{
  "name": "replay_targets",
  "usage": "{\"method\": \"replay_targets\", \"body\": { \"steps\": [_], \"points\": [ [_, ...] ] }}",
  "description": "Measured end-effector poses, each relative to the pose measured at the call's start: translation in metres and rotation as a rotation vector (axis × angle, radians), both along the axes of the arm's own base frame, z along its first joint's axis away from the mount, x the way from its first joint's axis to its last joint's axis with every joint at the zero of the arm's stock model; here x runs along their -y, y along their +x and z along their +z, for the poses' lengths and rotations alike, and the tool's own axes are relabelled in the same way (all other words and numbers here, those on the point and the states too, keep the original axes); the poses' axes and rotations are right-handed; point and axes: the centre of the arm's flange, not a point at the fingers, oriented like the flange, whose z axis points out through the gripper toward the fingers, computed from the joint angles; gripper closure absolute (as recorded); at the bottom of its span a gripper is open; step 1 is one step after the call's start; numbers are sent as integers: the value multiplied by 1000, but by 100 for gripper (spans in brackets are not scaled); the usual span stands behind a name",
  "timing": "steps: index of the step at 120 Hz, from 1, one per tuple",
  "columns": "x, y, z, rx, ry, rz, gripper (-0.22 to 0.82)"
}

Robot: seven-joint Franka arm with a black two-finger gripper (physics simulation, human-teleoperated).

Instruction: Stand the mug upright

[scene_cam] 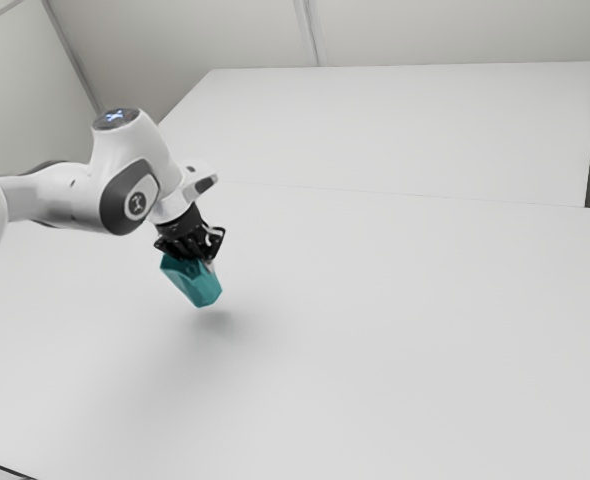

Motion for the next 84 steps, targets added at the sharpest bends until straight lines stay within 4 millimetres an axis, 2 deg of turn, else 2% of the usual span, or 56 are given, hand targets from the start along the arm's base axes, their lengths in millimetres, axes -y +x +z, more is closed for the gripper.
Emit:
{"method": "replay_targets", "body": {
  "steps": [37,66,84],
  "points": [
    [16,5,-40,-54,-14,166,79],
    [26,6,-59,-83,-19,249,78],
    [31,6,-54,-77,-29,280,46]
  ]
}}
